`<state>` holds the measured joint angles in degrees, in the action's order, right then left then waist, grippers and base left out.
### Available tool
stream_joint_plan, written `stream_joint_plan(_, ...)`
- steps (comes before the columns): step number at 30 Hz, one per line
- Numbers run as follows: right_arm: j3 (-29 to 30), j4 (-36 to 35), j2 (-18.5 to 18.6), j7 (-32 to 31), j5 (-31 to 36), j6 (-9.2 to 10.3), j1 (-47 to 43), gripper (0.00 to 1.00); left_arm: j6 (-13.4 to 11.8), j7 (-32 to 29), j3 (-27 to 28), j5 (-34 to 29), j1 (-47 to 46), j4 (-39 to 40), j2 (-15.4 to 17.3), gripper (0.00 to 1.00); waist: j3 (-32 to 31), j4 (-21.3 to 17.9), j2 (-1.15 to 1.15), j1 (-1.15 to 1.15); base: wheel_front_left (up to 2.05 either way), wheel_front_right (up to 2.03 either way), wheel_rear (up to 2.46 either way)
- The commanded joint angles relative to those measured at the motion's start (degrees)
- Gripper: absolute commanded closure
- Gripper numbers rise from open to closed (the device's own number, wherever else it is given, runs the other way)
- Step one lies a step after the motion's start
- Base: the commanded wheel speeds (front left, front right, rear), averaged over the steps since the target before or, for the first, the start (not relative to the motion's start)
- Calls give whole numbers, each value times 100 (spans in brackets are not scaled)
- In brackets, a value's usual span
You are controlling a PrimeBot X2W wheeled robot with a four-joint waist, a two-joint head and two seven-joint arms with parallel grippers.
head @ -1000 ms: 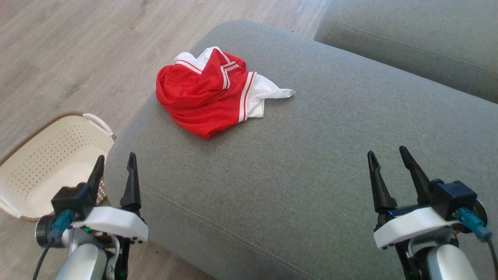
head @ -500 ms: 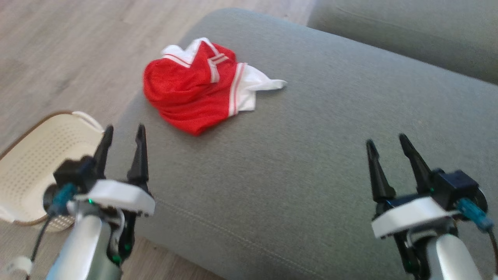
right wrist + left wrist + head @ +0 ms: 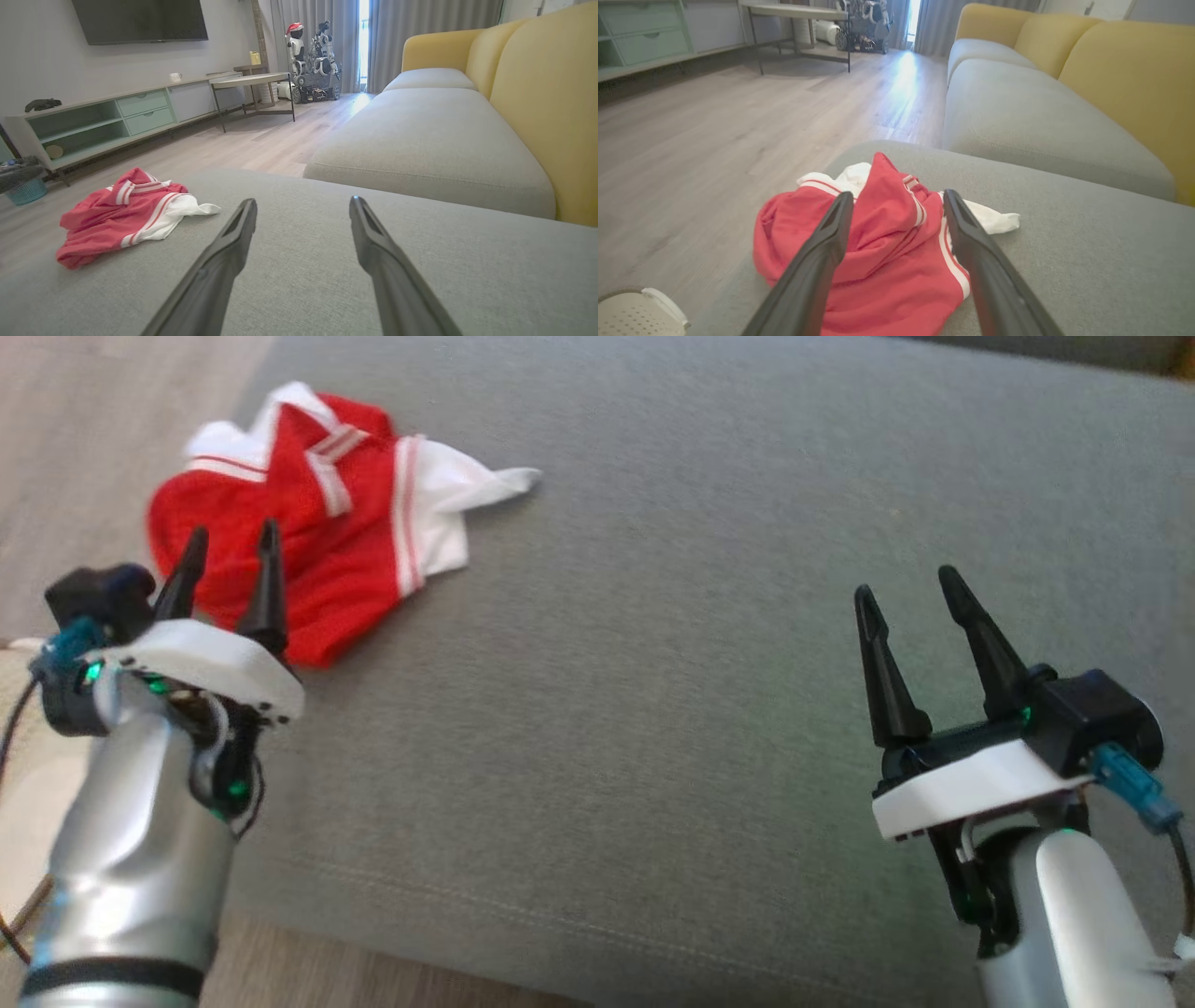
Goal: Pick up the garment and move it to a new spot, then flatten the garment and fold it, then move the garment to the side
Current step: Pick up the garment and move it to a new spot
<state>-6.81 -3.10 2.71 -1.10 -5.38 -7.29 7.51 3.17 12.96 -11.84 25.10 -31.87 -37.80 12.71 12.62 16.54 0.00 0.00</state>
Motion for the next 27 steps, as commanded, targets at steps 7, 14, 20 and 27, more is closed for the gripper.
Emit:
stream_joint_plan(7,-163,-194,17,107,-11,-20,338,0,207,-408,252,167,-967,-1482,518,0,529,-686,0,0,0,0,0)
stream_joint_plan(14,-223,-276,17,105,9,-20,535,0,267,-787,260,300,-1590,-2694,600,0,891,-892,0,0,0,0,0)
stream_joint_plan(20,-187,-305,17,87,31,-20,583,0,333,-935,257,425,-1795,-3248,563,100,1002,-950,0,0,0,0,0)
stream_joint_plan(27,-63,-294,17,132,-3,-20,558,0,288,-171,191,343,-1839,-3299,728,100,928,-952,0,0,0,0,0)
